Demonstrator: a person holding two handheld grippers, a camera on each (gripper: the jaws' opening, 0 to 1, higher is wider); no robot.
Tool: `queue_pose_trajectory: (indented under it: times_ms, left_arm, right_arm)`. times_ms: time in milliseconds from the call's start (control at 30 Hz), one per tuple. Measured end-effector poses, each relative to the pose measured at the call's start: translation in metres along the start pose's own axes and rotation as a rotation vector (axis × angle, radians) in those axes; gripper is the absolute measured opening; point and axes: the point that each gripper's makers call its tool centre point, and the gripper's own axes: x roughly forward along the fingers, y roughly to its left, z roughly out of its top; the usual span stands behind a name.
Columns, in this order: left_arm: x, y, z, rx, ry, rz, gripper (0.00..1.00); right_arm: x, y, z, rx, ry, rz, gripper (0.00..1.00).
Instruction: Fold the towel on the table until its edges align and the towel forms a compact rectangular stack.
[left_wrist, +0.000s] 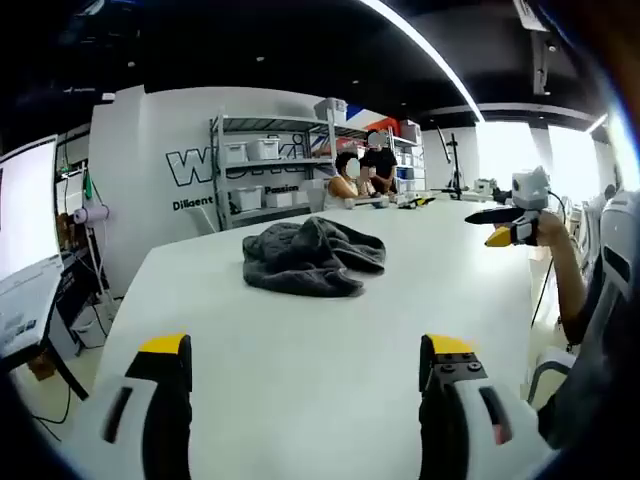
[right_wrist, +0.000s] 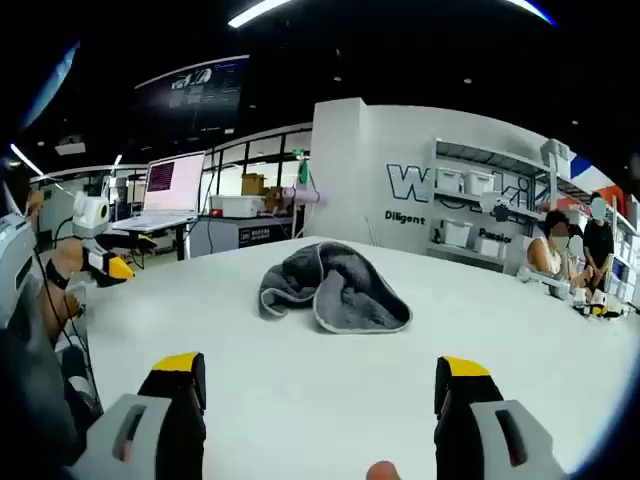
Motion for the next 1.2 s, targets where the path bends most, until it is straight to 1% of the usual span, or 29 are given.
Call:
queue_pose_trajectory:
  times_ms: [200, 367, 467, 567, 833, 933, 1067, 1200]
  left_arm:
    - [0.004, -0.003, 0.004, 0.009, -0.008, -0.019, 0.99]
    - [0.005, -0.002, 0.007, 0.007, -0.028, -0.024, 0.99]
    - [0.004, -0.001, 0.005, 0.005, -0.025, -0.029, 0.99]
    - [0.001, -0.001, 0.003, 0.007, -0.027, -0.034, 0.99]
    - [-0.01, 0.005, 0.003, 0.012, -0.029, -0.017, 0.99]
    - [-0.011, 0.008, 0.002, 0.013, -0.034, -0.02, 0.99]
    - [-0.006, 0.01, -0.001, 0.008, -0.029, -0.049, 0.99]
    - [0.007, 0.012, -0.002, 0.032, -0.004, -0.088, 0.99]
  right_arm:
    - [0.004, -0.001, -0.003, 0.0, 0.014, -0.004, 1.0]
    - [0.0, -0.001, -0.001, -0.004, 0.021, -0.016, 1.0]
    - [-0.002, -0.001, -0.001, -0.006, 0.023, -0.024, 1.0]
    - [-0.005, 0.0, 0.0, 0.001, 0.02, -0.032, 1.0]
    - [-0.008, 0.001, -0.001, 0.01, 0.02, -0.048, 1.0]
    - [-0.008, 0.002, -0.002, 0.012, 0.021, -0.054, 1.0]
    - [-0.008, 0.003, -0.003, 0.013, 0.032, -0.059, 1.0]
    - [-0.012, 0.006, 0.0, 0.006, 0.028, -0.066, 1.0]
